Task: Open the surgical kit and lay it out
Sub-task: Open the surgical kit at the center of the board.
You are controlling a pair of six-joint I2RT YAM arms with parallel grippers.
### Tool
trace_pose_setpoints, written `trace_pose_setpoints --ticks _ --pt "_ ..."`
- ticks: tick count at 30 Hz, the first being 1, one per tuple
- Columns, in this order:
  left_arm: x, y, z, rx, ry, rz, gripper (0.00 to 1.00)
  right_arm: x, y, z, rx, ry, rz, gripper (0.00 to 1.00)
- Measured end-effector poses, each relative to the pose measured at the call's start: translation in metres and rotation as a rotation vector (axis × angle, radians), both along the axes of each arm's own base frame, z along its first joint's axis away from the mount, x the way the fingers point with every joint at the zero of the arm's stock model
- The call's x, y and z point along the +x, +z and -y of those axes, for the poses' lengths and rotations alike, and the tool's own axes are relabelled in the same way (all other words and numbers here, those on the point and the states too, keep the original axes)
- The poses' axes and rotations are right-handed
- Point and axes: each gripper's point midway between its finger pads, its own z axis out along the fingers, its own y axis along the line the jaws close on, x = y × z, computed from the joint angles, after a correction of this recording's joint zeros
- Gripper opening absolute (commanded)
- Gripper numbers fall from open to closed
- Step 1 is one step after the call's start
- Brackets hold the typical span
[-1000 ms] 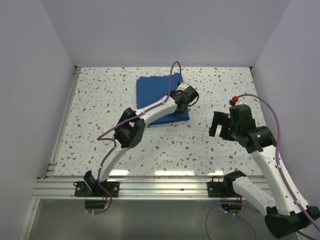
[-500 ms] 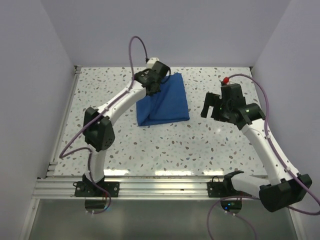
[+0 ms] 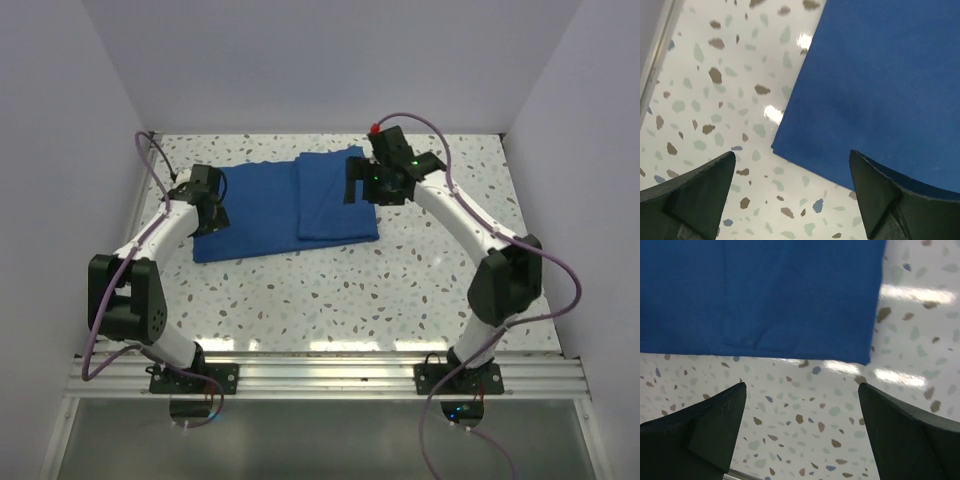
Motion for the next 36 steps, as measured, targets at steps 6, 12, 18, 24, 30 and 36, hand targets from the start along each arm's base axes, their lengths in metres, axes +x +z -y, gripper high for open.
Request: trace_pose_setpoints --ticks 6,12,18,24,30,36 --pt "-0.021 -0.030 0.011 -0.045 -0.036 -0.090 1.00 0.032 -0.007 -0.097 -0.006 0.152 0.026 0.96" --pt "-0.023 -0.037 0.018 -0.086 -0.056 -0.087 1.00 0.027 -0.044 -0.159 -0.047 0.222 -0.015 0.95" --pt "-0.036 -0.054 0.022 -0.109 -0.070 -0.131 0.98 0.014 -0.111 -0.181 -0.149 0.209 -0.124 0.93" --pt "-0.034 -0.065 0.026 -0.147 -0.094 -0.139 0.81 0.017 -0.149 -0.178 -0.200 0.146 -0.178 0.76" --pt "-0.031 -0.093 0.023 -0.196 -0.093 -0.193 0.33 0.021 -0.146 -0.169 -0.224 0.105 -0.178 0.06" --pt "-0.023 -0.096 0.024 -0.210 -0.102 -0.195 0.00 0.024 -0.146 -0.160 -0.233 0.089 -0.183 0.00"
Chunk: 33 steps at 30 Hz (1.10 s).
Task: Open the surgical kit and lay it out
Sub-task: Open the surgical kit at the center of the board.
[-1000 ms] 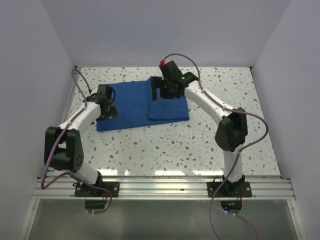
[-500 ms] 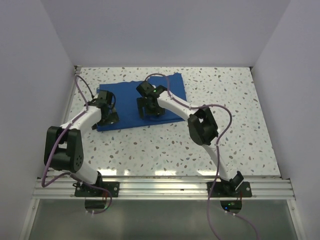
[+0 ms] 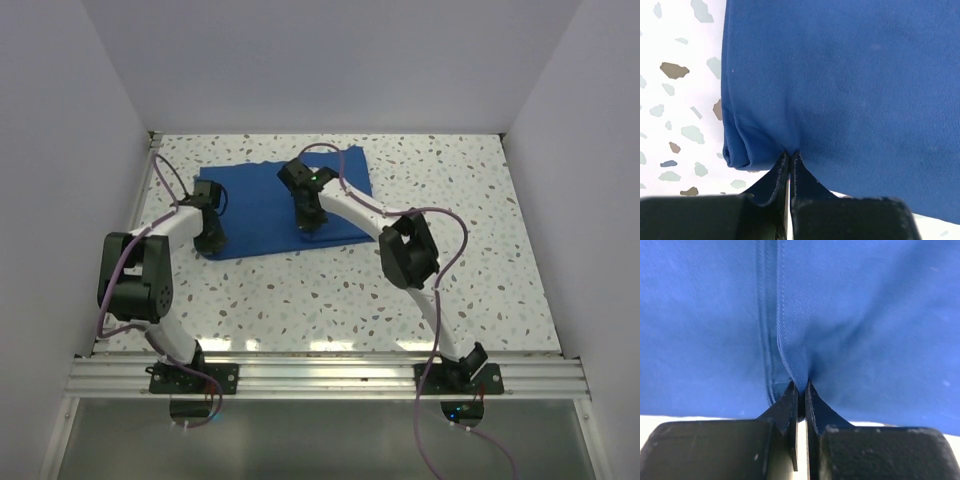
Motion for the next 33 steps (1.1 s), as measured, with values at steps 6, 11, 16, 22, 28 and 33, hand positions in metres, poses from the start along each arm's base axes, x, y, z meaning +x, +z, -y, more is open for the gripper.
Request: trace_pose_setpoints --ticks 6,11,16,22,28,33 --pt "0.011 0.001 -0.005 0.010 0.014 -0.007 0.00 0.001 0.043 0.049 0.002 -0.072 0.049 0.00" --pt "0.021 0.003 -0.010 0.032 0.027 -0.007 0.00 0.012 0.113 0.181 0.014 -0.304 0.166 0.00" --pt "0.029 0.005 -0.015 0.052 0.041 -0.010 0.00 -0.007 0.118 0.304 -0.086 -0.536 0.186 0.14" --pt "0.030 0.007 -0.017 0.059 0.054 -0.007 0.20 -0.049 0.055 0.361 -0.231 -0.639 -0.017 0.99" --pt "0.023 0.008 -0.019 0.063 0.071 -0.009 1.00 -0.065 0.055 0.406 -0.305 -0.770 -0.057 0.98" --pt "0.014 0.022 -0.012 0.047 0.067 0.018 1.00 -0.053 0.096 0.403 -0.200 -0.802 0.087 0.98"
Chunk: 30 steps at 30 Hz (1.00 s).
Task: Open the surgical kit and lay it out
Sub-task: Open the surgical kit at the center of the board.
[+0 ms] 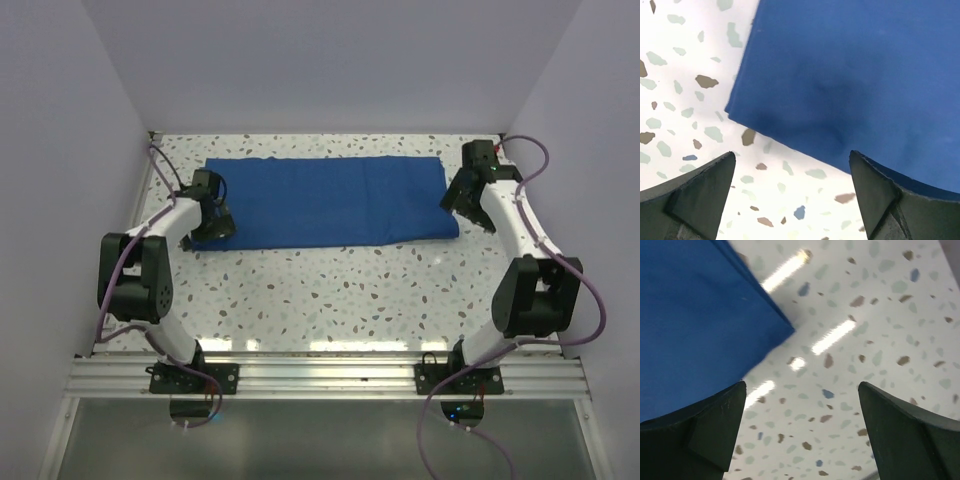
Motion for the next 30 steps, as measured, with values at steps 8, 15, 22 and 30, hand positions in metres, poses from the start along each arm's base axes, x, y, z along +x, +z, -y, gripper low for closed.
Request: trace_pose_setpoints --ticks 8,15,22,30 --pt "-0.001 0.028 0.023 0.004 -0.067 0.065 0.95 0.081 0.043 -0.052 0.256 0.134 0.338 0.94" --pt "-0.011 0.037 0.022 0.002 -0.064 0.073 0.93 0.170 -0.009 -0.068 0.337 0.155 0.324 0.80" --pt "-0.023 0.039 0.020 0.002 -0.067 0.074 0.91 0.208 -0.039 -0.056 0.278 0.121 0.345 0.78" --pt "-0.036 0.029 0.021 -0.006 -0.081 0.033 0.91 0.238 -0.015 -0.052 0.111 0.182 0.486 0.77"
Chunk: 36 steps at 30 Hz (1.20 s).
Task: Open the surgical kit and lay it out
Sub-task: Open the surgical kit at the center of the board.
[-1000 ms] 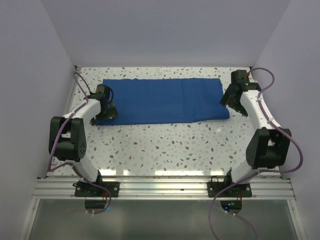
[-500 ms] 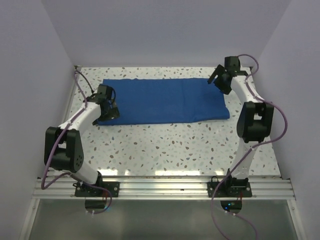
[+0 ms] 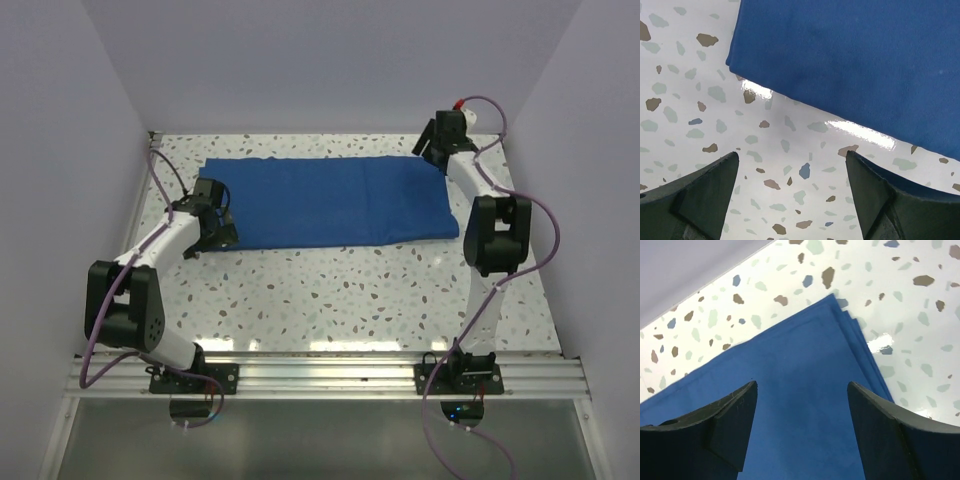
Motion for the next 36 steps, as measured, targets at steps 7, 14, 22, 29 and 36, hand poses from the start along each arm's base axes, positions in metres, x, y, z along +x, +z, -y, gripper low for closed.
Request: trace_pose_setpoints --ticks 7,14,22,29,36 --pt "0.000 -0.010 0.003 -0.010 -0.014 -0.029 0.90 0.034 0.016 -0.041 -0.117 0.082 0.041 0.77" --pt "0.001 -0.013 0.005 -0.008 -0.030 -0.037 0.90 0.072 0.017 -0.012 -0.190 -0.010 0.060 0.77" --pt "-0.009 -0.022 0.004 -0.007 -0.039 -0.066 0.90 0.065 -0.043 0.026 -0.200 -0.070 -0.082 0.77" --pt "-0.010 -0.024 0.006 -0.016 -0.042 -0.068 0.90 0.059 -0.084 0.025 -0.183 -0.045 -0.159 0.68" --pt "-0.011 -0.031 0.006 -0.013 -0.042 -0.089 0.90 0.064 -0.084 0.026 -0.172 -0.041 -0.149 0.37"
